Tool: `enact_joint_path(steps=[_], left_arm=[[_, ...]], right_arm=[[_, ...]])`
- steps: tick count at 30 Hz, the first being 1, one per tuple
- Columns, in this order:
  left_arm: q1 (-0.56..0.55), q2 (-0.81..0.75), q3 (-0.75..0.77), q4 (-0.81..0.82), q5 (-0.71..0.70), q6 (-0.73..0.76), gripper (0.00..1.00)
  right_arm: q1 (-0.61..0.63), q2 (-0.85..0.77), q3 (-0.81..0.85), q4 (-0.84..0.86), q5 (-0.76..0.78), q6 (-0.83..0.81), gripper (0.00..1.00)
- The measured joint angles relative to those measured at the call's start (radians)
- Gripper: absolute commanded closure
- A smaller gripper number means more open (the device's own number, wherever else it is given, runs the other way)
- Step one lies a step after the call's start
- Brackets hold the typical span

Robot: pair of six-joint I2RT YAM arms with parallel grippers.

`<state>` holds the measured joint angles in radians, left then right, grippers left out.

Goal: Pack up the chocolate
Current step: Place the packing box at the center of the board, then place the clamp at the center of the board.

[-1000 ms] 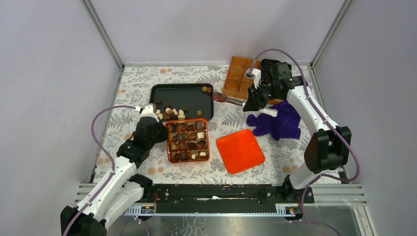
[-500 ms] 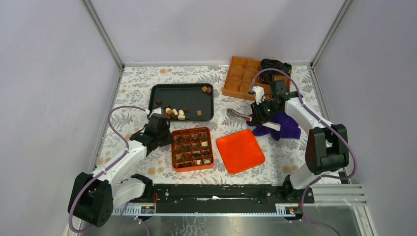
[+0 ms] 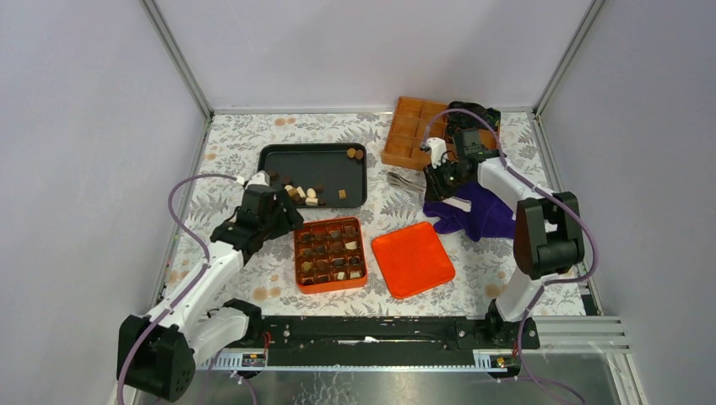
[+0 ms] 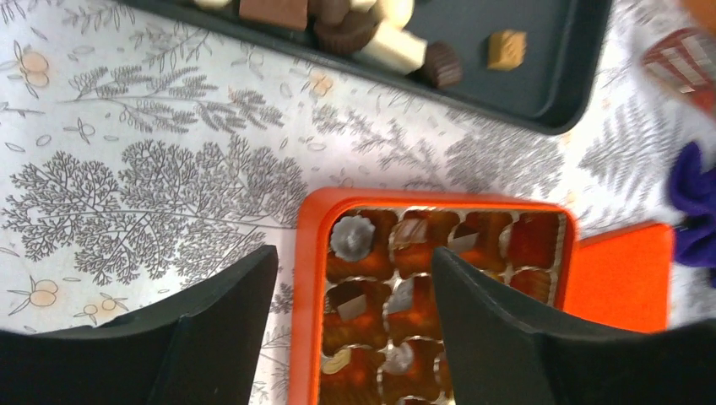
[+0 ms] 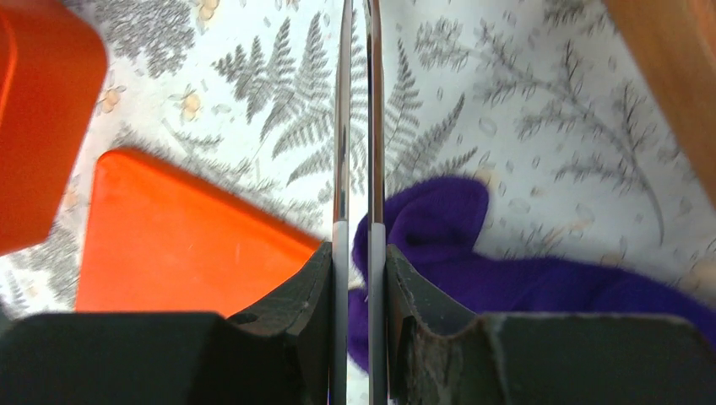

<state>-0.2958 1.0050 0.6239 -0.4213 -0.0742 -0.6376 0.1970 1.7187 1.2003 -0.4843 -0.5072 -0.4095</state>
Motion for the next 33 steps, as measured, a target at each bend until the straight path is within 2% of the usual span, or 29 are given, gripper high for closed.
enact_joint_path(steps=[4, 6, 14, 21, 31, 33], left_arm=[[0.01, -0.051, 0.041, 0.0, 0.005, 0.03, 0.02], [0.012, -0.082, 0.053, 0.004, 0.008, 0.039, 0.01], [0.022, -0.129, 0.062, 0.035, 0.069, 0.034, 0.01], [0.035, -0.12, 0.05, 0.115, 0.194, 0.001, 0.02], [0.035, -0.074, 0.039, 0.227, 0.388, -0.05, 0.14], [0.035, -0.076, 0.034, 0.243, 0.414, -0.071, 0.17]], right_arm=[[0.048, 0.081, 0.048, 0.043, 0.053, -0.055, 0.71], [0.071, 0.113, 0.065, 0.059, 0.075, -0.097, 0.7], [0.092, 0.219, 0.094, 0.102, 0.175, -0.25, 0.58], [0.091, 0.273, 0.146, 0.103, 0.219, -0.29, 0.51], [0.09, 0.308, 0.214, 0.062, 0.238, -0.319, 0.21], [0.088, 0.292, 0.214, 0.033, 0.238, -0.318, 0.18]])
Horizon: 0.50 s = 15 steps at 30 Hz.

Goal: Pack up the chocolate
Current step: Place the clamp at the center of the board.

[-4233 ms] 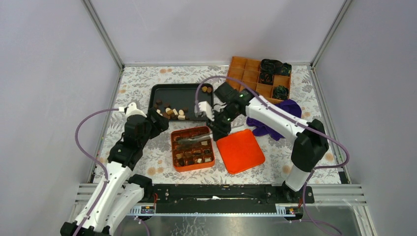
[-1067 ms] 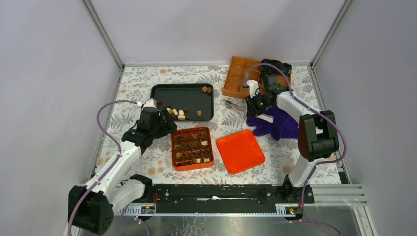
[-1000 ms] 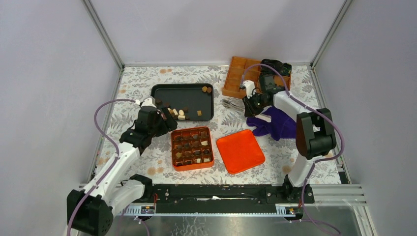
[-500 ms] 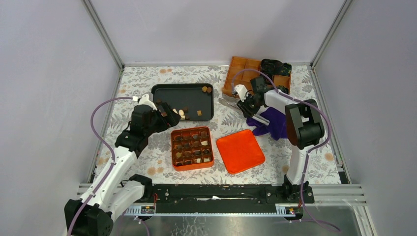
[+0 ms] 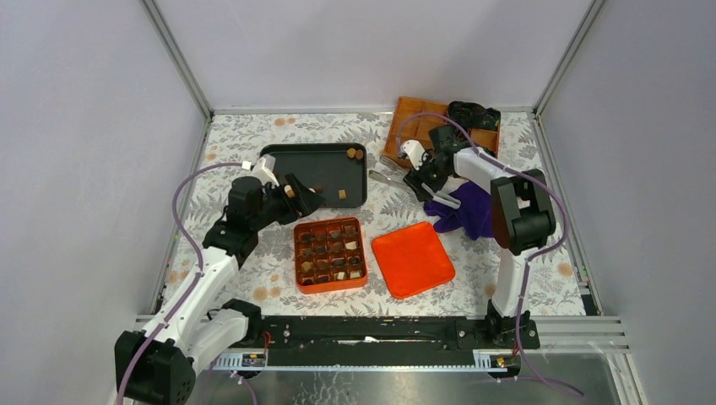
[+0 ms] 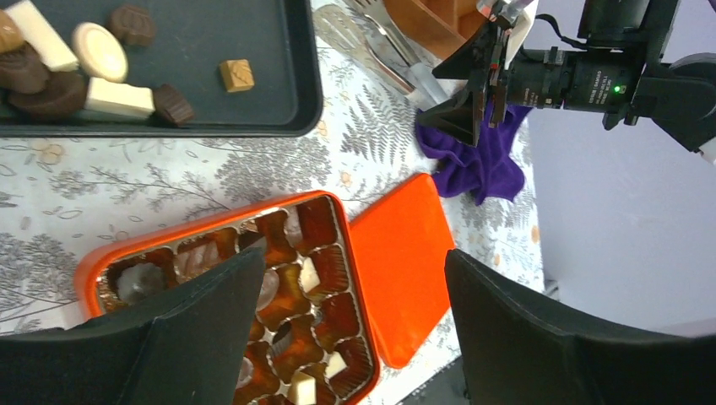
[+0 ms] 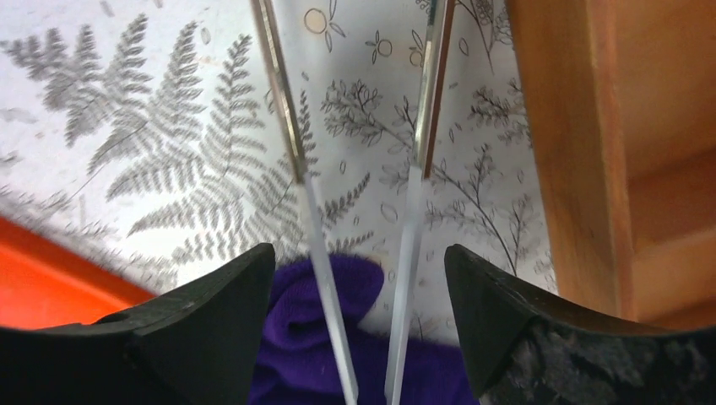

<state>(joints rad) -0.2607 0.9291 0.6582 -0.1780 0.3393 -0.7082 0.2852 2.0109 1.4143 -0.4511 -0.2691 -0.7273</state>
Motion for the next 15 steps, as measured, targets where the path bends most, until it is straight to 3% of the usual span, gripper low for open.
enact_joint_path(steps=[6, 10, 15], left_arm=[[-0.047, -0.065, -0.033, 0.023, 0.016, -0.066, 0.18], [-0.182, -0.103, -0.047, 0.039, -0.026, -0.116, 0.19], [-0.384, -0.106, -0.08, 0.069, -0.122, -0.191, 0.18]], right_arm=[[-0.035, -0.196, -0.013, -0.103, -0.071, 0.046, 0.18], [-0.076, -0.395, -0.068, -0.152, -0.209, 0.102, 0.18], [-0.087, -0.618, -0.256, -0.185, -0.376, 0.19, 0.18]])
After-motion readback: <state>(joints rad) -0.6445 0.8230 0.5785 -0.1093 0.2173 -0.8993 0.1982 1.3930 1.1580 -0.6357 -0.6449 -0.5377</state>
